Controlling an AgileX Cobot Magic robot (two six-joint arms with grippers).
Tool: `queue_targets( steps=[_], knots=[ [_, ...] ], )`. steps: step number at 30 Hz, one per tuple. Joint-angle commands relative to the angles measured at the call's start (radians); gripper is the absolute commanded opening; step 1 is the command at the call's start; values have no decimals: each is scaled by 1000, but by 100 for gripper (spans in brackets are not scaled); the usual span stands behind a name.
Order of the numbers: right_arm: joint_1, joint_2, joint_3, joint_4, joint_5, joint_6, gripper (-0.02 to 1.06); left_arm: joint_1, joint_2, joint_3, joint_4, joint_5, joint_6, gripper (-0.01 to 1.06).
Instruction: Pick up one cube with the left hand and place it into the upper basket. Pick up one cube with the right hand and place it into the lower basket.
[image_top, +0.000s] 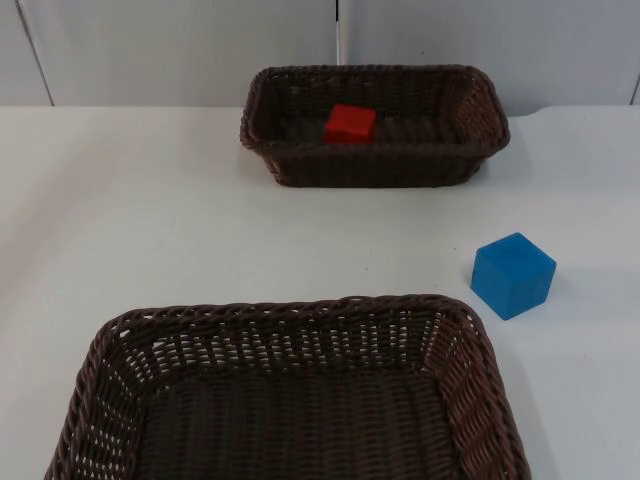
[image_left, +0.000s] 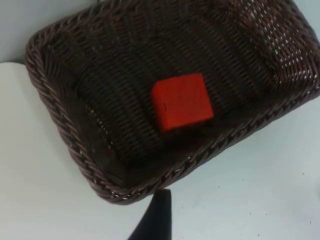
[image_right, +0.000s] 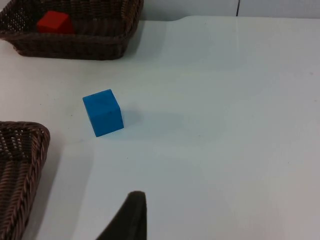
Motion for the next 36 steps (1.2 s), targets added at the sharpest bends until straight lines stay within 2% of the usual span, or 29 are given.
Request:
queue_targets(
  steps=[1, 8, 13, 17, 18, 21, 22, 27, 28, 31, 36],
  knots=[
    [-2, -4, 8, -5, 0, 0, 105, -3, -22, 5, 7, 5, -16, 85],
    [-2, -4, 8, -5, 0, 0, 105, -3, -53, 5, 8, 4, -21, 85],
    [-2, -4, 8, -5, 0, 0, 105, -3, -111, 113, 8, -73, -19, 85],
    [-2, -4, 8, -5, 0, 0, 105, -3, -250, 389, 5, -282, -10, 85],
    [-2, -4, 8, -5, 0, 0, 105, -3, -250, 389, 5, -282, -10, 85],
    [-2, -4, 8, -5, 0, 0, 105, -3, -350, 581, 5, -418, -8, 85],
    [-2, -4, 8, -5, 0, 0, 105, -3, -350, 581, 5, -418, -8, 85],
    [-2, -4, 8, -2, 0, 1, 105, -3, -508, 864, 5, -610, -10, 85],
    [-2, -4, 8, -2, 0, 1, 105, -3, -508, 864, 5, -610, -10, 85],
    [-2, -4, 8, -2, 0, 1, 105, -3, -622, 1007, 3, -676, -10, 85],
    [-2, -4, 8, -2, 0, 1, 105, -3, -744, 1137, 2, -730, -19, 85]
  ],
)
